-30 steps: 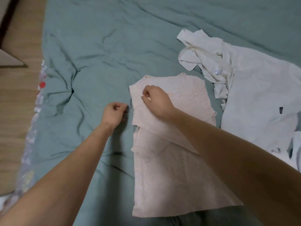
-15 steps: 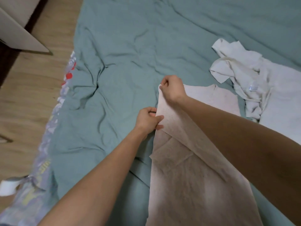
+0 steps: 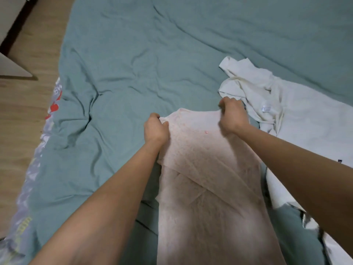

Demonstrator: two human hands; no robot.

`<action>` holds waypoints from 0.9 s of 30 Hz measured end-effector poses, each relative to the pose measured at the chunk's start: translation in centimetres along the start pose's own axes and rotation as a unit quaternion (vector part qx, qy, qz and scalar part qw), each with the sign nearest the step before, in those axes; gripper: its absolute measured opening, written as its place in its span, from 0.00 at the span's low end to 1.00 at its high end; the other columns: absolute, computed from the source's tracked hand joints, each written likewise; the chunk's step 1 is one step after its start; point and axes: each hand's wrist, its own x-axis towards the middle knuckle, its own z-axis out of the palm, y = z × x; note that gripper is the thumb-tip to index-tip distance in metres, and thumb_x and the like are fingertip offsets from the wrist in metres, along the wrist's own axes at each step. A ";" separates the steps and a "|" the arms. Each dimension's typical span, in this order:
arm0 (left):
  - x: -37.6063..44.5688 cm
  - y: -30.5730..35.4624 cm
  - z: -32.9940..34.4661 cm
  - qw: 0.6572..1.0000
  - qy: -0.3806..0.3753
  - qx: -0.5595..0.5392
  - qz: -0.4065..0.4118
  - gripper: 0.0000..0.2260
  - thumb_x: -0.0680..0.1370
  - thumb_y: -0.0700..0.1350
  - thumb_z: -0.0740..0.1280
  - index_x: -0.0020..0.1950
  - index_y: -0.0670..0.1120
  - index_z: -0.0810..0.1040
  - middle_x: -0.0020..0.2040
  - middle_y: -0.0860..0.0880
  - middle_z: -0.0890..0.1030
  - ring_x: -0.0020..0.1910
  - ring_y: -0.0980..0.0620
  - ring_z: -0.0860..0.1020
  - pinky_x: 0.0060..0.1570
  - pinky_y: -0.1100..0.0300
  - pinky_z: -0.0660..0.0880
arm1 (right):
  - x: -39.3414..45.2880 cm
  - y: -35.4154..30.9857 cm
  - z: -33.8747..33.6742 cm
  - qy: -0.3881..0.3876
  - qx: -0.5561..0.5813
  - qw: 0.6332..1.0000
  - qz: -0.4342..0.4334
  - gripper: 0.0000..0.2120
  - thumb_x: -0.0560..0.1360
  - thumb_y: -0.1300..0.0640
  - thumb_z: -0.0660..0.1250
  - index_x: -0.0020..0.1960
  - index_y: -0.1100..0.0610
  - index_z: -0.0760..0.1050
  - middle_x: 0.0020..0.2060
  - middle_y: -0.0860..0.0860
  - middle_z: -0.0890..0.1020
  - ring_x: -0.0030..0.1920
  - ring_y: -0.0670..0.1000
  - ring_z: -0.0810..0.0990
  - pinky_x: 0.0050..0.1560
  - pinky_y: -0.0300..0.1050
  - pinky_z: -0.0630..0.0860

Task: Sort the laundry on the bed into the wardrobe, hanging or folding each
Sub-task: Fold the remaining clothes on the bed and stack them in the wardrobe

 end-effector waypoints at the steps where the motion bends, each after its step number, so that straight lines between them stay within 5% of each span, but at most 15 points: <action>1: 0.2 0.3 0.2 1.000 0.006 0.000 -0.017 0.12 0.77 0.41 0.65 0.59 0.39 0.76 0.52 0.40 0.81 0.53 0.41 0.79 0.55 0.54 0.74 | 0.1 0.9 -0.4 -0.021 -0.021 1.000 0.003 0.19 0.72 0.69 0.61 0.62 0.61 0.71 0.56 0.62 0.74 0.61 0.61 0.69 0.55 0.50 0.68; 5: 0.3 1.2 0.6 0.999 -0.007 -0.042 -0.030 0.06 0.77 0.37 0.63 0.42 0.39 0.76 0.34 0.43 0.81 0.32 0.50 0.82 0.35 0.62 0.78 | 0.4 2.9 -0.5 -0.084 -0.042 0.995 0.015 0.15 0.72 0.68 0.61 0.58 0.62 0.70 0.54 0.61 0.75 0.56 0.61 0.74 0.49 0.50 0.71; 8: 0.4 1.8 0.6 0.998 0.025 -0.052 0.026 0.05 0.78 0.36 0.62 0.42 0.38 0.72 0.44 0.35 0.78 0.39 0.41 0.81 0.21 0.71 0.69 | 0.6 3.3 -0.2 -0.034 0.001 0.999 0.019 0.10 0.72 0.69 0.58 0.51 0.62 0.73 0.51 0.60 0.78 0.51 0.61 0.75 0.46 0.49 0.70; 12: 0.3 2.8 0.7 0.987 0.096 -0.103 0.079 0.04 0.78 0.35 0.61 0.44 0.40 0.69 0.42 0.38 0.75 0.38 0.45 0.75 0.27 0.74 0.70 | 1.1 3.6 -1.1 0.123 0.064 0.990 0.034 0.10 0.75 0.71 0.54 0.52 0.65 0.71 0.50 0.61 0.74 0.47 0.61 0.74 0.43 0.50 0.67; 14: 0.3 2.7 0.8 0.990 0.086 -0.094 0.064 0.01 0.77 0.36 0.62 0.49 0.40 0.71 0.43 0.43 0.76 0.37 0.49 0.75 0.34 0.71 0.70 | 1.1 4.2 -1.0 0.112 0.087 0.989 0.031 0.09 0.74 0.71 0.54 0.50 0.64 0.71 0.50 0.61 0.74 0.48 0.60 0.74 0.41 0.47 0.64; 19: 0.4 1.5 0.8 0.998 0.027 -0.033 0.045 0.16 0.75 0.40 0.68 0.61 0.40 0.72 0.52 0.48 0.77 0.50 0.50 0.74 0.47 0.66 0.67 | -0.6 5.7 0.1 0.059 0.072 0.995 0.033 0.05 0.75 0.62 0.60 0.51 0.61 0.70 0.53 0.61 0.74 0.56 0.61 0.71 0.47 0.49 0.66; 23: 0.6 2.8 0.3 0.996 -0.025 -0.091 -0.007 0.02 0.75 0.34 0.65 0.45 0.39 0.74 0.43 0.43 0.78 0.30 0.55 0.81 0.29 0.64 0.74 | -0.6 6.2 0.4 -0.067 0.003 0.995 0.078 0.12 0.75 0.60 0.62 0.56 0.63 0.70 0.55 0.60 0.75 0.57 0.61 0.73 0.47 0.51 0.70; 24: 0.5 3.0 0.2 0.990 -0.035 -0.131 -0.028 0.06 0.75 0.33 0.65 0.40 0.40 0.72 0.42 0.41 0.77 0.26 0.56 0.80 0.25 0.66 0.74 | -0.6 6.1 0.2 -0.065 0.007 0.994 0.082 0.10 0.74 0.62 0.61 0.54 0.63 0.70 0.53 0.61 0.76 0.55 0.61 0.74 0.44 0.48 0.68; 27: -0.1 3.4 -0.1 0.970 -0.052 -0.233 -0.054 0.10 0.77 0.36 0.66 0.38 0.42 0.70 0.45 0.42 0.75 0.34 0.52 0.80 0.27 0.71 0.74 | -0.9 5.7 -1.2 0.016 0.067 0.995 0.074 0.09 0.76 0.63 0.58 0.53 0.65 0.72 0.51 0.63 0.76 0.52 0.61 0.75 0.42 0.44 0.64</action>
